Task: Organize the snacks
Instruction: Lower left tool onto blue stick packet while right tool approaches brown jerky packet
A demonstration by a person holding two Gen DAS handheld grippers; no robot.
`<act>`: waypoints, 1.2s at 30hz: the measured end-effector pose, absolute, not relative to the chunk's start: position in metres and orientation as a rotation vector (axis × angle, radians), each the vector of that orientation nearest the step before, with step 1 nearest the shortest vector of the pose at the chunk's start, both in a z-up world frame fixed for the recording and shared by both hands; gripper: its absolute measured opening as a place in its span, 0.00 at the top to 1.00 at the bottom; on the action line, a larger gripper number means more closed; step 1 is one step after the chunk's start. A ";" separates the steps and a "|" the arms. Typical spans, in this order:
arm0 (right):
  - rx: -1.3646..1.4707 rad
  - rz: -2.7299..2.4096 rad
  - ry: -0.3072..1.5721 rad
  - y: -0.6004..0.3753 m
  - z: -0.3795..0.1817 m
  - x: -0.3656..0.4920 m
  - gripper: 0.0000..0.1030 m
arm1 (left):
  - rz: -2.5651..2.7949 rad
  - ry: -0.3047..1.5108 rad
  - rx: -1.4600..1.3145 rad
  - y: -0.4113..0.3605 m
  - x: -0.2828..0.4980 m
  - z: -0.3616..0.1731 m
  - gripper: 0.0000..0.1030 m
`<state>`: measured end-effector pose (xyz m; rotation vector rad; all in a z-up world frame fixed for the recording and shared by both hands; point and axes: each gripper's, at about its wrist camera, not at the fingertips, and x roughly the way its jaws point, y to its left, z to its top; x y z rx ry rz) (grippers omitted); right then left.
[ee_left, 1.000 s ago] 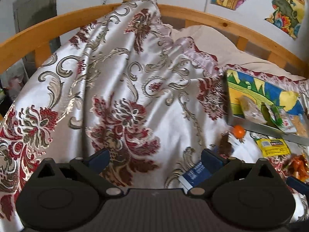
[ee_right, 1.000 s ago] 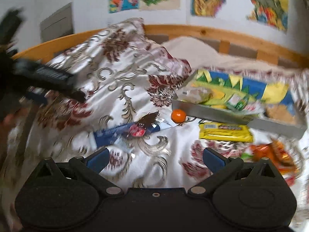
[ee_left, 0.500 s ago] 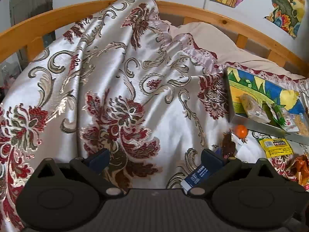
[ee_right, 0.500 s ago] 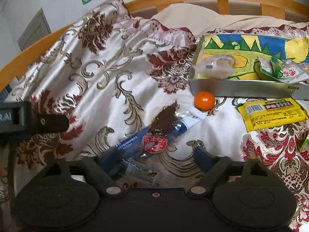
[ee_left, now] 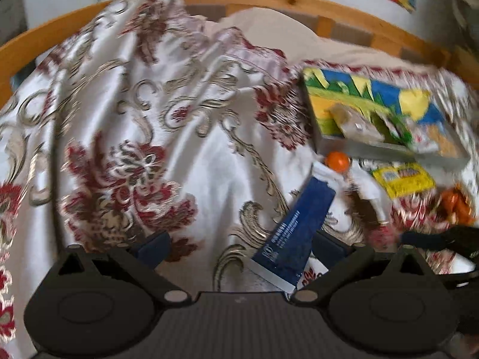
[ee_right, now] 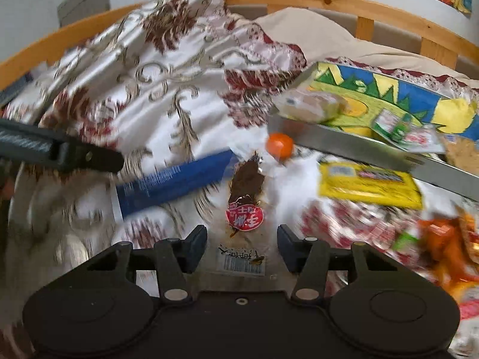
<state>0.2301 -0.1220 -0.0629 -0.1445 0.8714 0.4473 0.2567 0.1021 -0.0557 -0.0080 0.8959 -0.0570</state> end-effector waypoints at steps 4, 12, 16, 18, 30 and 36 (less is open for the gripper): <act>-0.187 0.450 0.887 -0.143 -0.057 0.214 0.48 | -0.120 0.884 0.114 0.075 0.262 -0.066 0.01; -0.124 0.424 0.879 -0.156 -0.069 0.211 0.47 | -0.231 0.820 0.286 0.038 0.273 -0.084 0.04; -0.118 0.427 0.864 -0.154 -0.071 0.216 0.42 | -0.271 0.835 0.323 0.029 0.279 -0.091 0.13; -0.117 0.426 0.850 -0.154 -0.072 0.217 0.37 | -0.275 0.850 0.322 0.031 0.285 -0.094 0.17; -0.145 0.425 0.823 -0.146 -0.089 0.232 0.31 | -0.310 0.931 0.225 0.041 0.299 -0.098 0.45; -0.133 0.423 0.818 -0.146 -0.089 0.236 0.51 | -0.331 0.989 0.160 0.040 0.300 -0.096 0.62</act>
